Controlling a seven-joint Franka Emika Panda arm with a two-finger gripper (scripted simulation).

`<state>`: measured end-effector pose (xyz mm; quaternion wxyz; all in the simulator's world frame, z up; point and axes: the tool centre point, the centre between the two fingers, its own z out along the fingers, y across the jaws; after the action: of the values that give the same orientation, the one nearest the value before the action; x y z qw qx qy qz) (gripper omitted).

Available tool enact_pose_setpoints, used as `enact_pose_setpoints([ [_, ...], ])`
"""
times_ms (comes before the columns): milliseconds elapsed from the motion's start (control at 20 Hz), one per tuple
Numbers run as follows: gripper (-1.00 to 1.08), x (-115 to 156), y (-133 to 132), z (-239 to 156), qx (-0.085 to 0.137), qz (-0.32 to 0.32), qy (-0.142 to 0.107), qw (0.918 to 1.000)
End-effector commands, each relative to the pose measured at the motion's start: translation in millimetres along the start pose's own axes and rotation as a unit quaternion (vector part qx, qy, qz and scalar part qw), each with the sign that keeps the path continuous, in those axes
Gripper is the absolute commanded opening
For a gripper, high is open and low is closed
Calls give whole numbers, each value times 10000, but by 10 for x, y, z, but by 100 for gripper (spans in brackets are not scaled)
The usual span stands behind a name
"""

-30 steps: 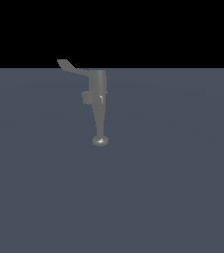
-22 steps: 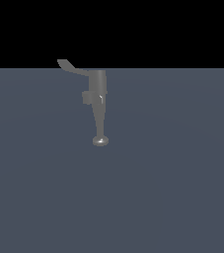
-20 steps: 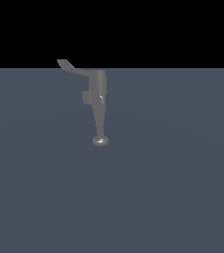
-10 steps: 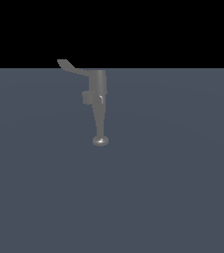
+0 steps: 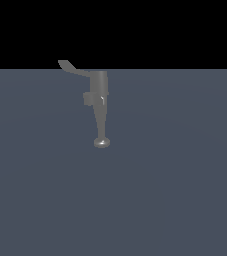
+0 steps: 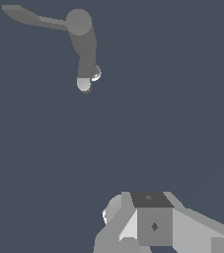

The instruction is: Turn on the faucet by rotating a designated handle.

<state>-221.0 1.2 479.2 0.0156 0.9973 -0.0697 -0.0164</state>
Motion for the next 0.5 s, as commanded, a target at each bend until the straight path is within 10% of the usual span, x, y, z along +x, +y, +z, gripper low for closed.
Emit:
enact_pose_setpoints([
  [0,-100,112,-47,7,103,230,-28,9997],
  [450,-100,596,-256,84,444,1263,-197,9908],
])
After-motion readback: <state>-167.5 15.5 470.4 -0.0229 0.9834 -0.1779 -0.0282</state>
